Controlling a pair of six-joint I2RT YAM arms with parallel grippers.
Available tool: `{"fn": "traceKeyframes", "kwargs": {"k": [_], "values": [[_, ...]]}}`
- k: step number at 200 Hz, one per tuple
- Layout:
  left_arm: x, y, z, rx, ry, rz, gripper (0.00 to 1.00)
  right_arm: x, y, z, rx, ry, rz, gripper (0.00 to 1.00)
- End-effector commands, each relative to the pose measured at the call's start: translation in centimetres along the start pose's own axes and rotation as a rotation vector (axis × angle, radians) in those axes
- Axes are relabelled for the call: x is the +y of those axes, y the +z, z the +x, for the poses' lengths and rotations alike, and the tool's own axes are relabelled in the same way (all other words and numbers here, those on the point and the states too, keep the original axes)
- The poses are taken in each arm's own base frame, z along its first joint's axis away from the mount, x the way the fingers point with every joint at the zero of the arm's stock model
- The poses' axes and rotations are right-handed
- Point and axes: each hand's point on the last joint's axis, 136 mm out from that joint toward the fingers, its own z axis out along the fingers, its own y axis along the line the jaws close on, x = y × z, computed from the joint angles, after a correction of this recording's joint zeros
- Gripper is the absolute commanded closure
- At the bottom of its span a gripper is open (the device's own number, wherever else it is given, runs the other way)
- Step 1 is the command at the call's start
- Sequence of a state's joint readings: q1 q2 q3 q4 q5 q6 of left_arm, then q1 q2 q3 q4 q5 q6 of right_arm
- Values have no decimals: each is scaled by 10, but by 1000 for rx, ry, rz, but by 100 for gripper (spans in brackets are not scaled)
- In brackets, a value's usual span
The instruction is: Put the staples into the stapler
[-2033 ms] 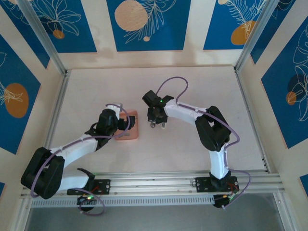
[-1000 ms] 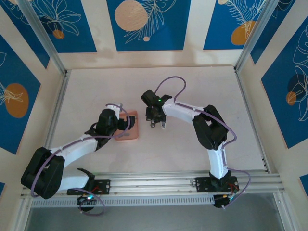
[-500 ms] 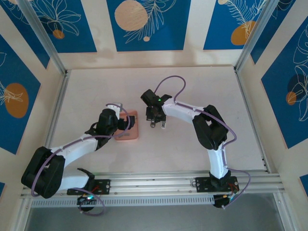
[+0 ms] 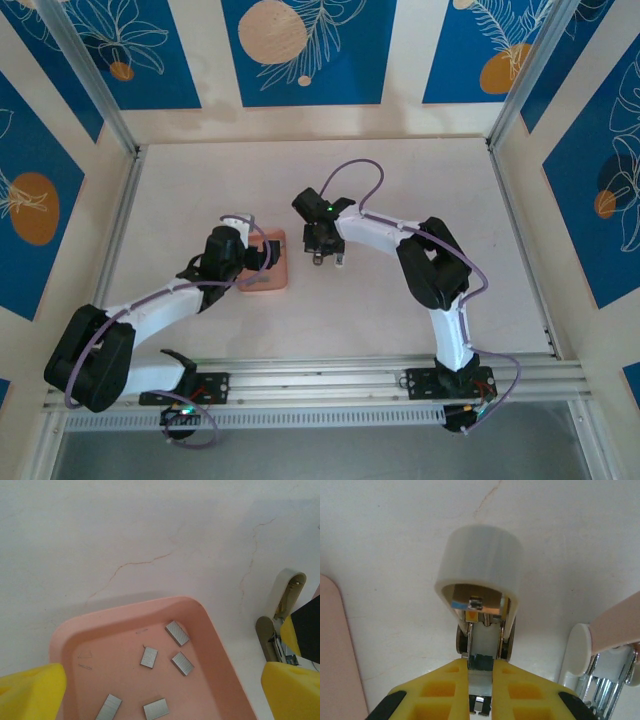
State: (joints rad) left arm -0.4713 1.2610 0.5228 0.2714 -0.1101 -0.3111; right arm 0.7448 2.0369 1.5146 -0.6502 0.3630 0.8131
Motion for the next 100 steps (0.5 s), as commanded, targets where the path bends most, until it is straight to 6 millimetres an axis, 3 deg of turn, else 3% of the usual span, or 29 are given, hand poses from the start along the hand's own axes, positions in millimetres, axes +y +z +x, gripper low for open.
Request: {"fn": "traceKeyframes", "kwargs": {"k": [1, 100], "values": [[-1, 2, -13, -22, 4, 1, 0, 1, 2, 4, 15, -14, 11, 85], [0, 1, -13, -23, 5, 2, 0, 2, -2, 18, 48, -39, 27, 85]]}}
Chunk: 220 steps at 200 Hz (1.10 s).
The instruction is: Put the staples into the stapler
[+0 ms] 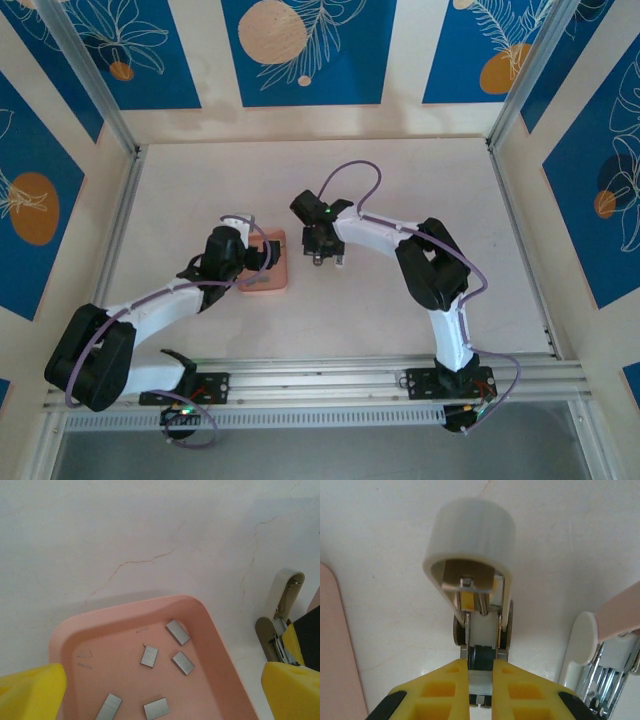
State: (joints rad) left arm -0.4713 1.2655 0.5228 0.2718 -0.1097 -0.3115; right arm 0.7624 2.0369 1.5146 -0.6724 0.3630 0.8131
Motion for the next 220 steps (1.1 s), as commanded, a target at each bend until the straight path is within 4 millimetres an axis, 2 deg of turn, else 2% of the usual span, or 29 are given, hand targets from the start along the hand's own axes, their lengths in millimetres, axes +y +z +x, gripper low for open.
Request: {"fn": "traceKeyframes", "kwargs": {"k": [1, 52, 94, 124, 171, 220], "values": [[-1, 0, -14, -28, 5, 3, 0, 0, -1, 9, 30, -20, 17, 85], [-1, 0, -14, -30, 4, 6, 0, -1, 0, 11, 33, -14, 16, 84], [-3, 0, -16, -33, 5, 11, 0, 1, -5, 5, 12, -14, 10, 74], [-4, -1, -19, -37, 1, 17, 0, 6, -18, -1, -17, -33, -12, 69], [-6, -5, -21, -36, -10, 23, 0, 8, -47, -10, -84, -33, -59, 69], [-10, -10, -24, -23, -49, 49, 0, -3, -71, -3, -119, 3, -99, 69]]}}
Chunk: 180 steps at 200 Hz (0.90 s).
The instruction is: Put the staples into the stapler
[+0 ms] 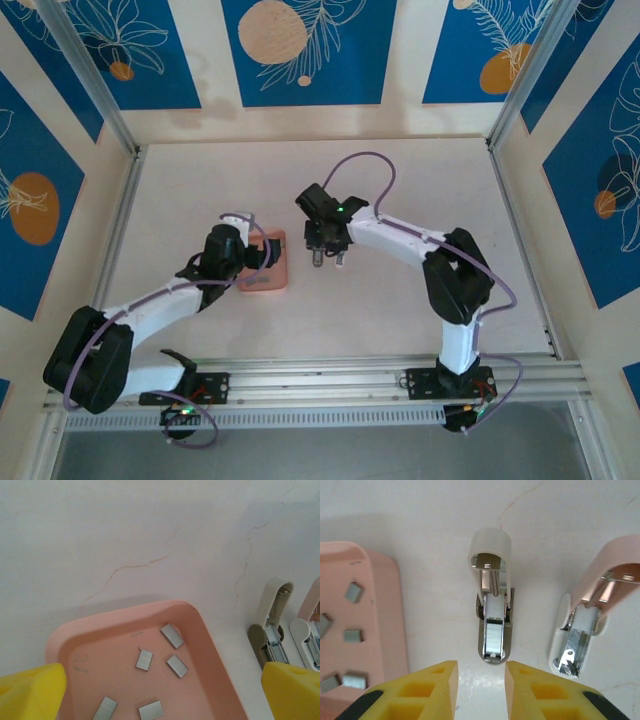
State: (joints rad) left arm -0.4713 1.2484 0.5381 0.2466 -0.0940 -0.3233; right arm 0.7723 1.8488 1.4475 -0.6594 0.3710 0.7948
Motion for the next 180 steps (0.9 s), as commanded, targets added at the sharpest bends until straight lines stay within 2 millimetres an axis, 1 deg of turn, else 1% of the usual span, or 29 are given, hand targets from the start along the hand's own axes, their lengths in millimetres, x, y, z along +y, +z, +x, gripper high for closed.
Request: {"fn": "traceKeyframes", "kwargs": {"k": [1, 28, 78, 116, 180], "values": [[-6, -7, -19, -20, -38, 33, 0, -6, -13, 4, -22, 16, -8, 68], [-11, -9, -16, 19, -66, 57, 0, -9, -22, 12, -33, 29, -38, 68], [-20, -17, -4, 76, -134, 110, 0, -18, -33, 31, -44, 39, -58, 67], [-26, -20, 10, 152, -160, 143, 0, -26, -38, 36, -60, 55, -81, 66], [-43, -27, 30, 267, -167, 230, 4, -38, -41, 43, -72, 78, -102, 65]]}}
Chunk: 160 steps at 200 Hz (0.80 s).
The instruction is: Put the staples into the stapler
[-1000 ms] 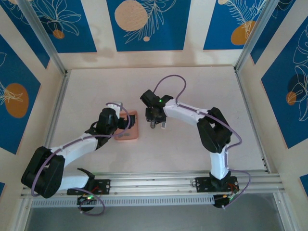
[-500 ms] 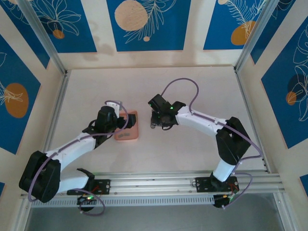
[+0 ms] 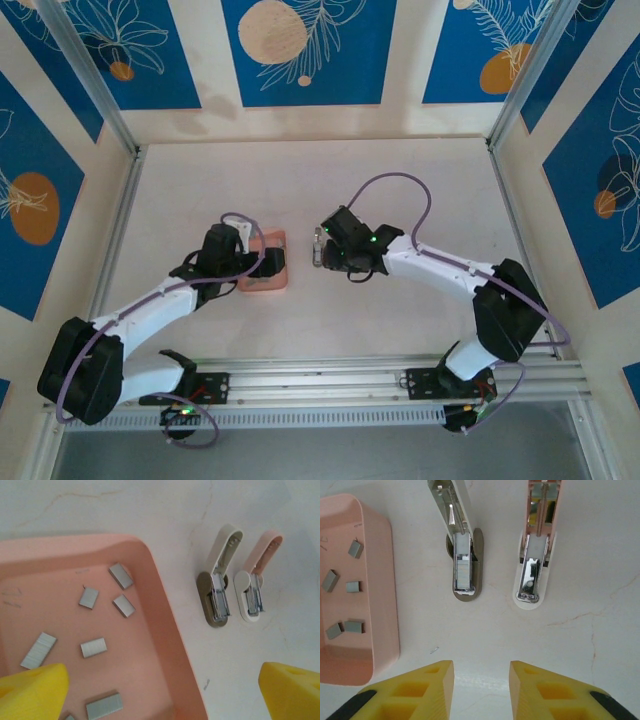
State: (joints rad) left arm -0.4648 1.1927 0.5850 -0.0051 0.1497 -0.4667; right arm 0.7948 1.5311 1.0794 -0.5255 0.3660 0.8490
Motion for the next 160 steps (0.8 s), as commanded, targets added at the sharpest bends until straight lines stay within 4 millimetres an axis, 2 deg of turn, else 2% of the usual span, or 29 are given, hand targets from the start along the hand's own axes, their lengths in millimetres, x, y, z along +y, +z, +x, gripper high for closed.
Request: {"fn": "traceKeyframes", "kwargs": {"k": [1, 85, 160], "values": [[-14, -5, 2, 49, -9, 61, 4, -1, -6, -3, -24, 35, -29, 64], [-35, 1, 42, 258, 26, 161, 6, -11, -9, 3, -31, 53, -40, 64], [-52, 15, 54, 357, 69, 221, 7, -20, -13, 8, -40, 77, -36, 63]]}}
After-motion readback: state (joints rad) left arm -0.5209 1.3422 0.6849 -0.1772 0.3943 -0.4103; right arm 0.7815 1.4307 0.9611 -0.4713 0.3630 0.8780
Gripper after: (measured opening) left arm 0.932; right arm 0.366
